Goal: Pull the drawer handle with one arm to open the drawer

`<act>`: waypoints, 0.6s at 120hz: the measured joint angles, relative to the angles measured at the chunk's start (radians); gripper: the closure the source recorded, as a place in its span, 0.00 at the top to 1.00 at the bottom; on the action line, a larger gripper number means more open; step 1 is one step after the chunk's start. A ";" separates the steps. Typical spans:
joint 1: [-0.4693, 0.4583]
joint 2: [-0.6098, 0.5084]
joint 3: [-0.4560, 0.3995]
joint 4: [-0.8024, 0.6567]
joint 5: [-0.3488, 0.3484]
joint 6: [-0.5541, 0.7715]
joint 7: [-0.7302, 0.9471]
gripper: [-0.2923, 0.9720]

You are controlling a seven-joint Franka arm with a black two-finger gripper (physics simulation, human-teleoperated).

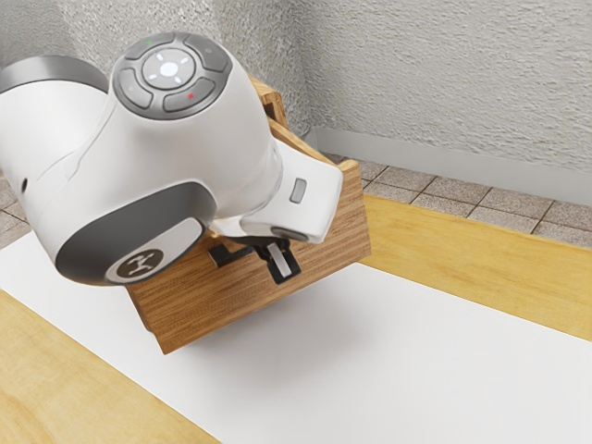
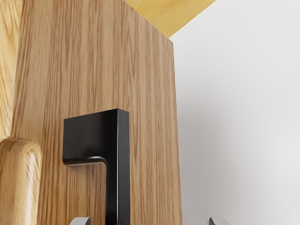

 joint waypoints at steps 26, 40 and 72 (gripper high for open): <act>0.002 -0.007 -0.017 0.037 -0.005 -0.009 -0.003 0.55; 0.002 -0.005 -0.036 0.156 -0.017 -0.064 -0.004 0.60; 0.014 0.096 0.021 0.455 -0.177 -0.365 -0.076 0.72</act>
